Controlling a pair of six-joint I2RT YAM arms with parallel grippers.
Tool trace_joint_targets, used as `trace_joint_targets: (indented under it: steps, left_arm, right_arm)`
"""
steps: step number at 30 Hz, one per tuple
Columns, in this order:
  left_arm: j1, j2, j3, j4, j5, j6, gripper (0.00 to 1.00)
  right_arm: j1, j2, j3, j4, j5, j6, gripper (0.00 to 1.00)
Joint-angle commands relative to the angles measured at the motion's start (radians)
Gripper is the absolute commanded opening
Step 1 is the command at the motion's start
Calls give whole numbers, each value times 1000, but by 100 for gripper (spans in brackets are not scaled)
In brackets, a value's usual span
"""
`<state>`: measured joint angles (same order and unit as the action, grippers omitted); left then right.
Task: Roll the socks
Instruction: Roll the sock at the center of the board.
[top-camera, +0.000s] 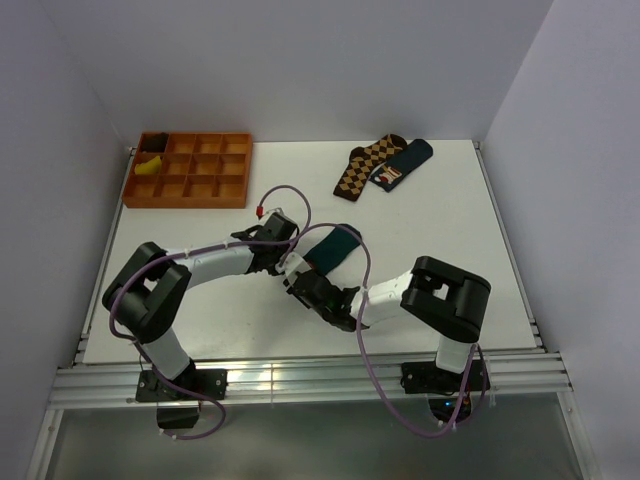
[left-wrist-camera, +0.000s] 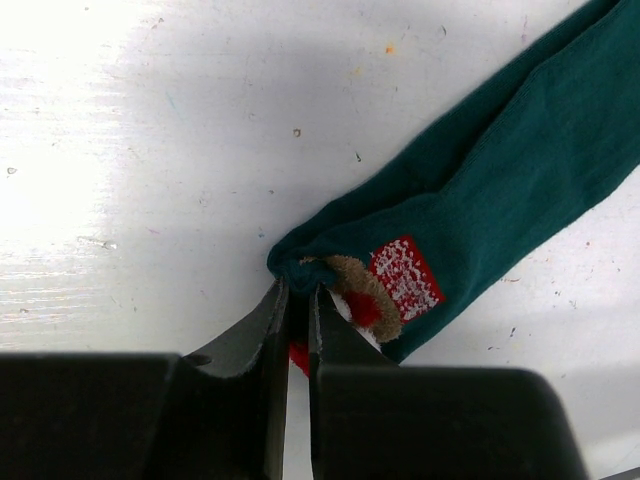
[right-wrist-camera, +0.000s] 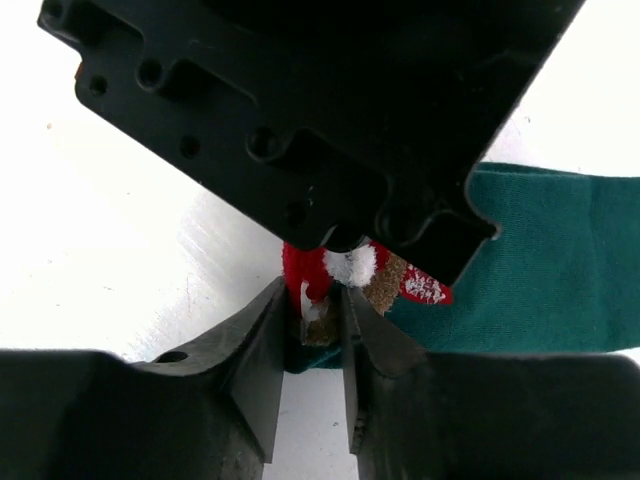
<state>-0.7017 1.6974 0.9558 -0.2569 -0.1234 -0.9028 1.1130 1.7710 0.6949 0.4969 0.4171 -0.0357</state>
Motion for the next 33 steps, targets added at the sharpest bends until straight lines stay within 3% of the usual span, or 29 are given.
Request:
trace_joint_targets:
  steps: [1,5,16,33]
  left_arm:
    - [-7,28,21,-41,31,15,0]
    - [-7,38,35,-48,38,24,0]
    - [-7,39,43,-65,38,25,0]
    - [-7,44,41,-68,42,25,0]
  right_arm:
    - [8,2,49,-49,23,28,34]
    - [16,-18,74,-125,48,34,43]
    - [28,-70,150,-260,80,62,43]
    - [56,-97,173,-232,91,46,43]
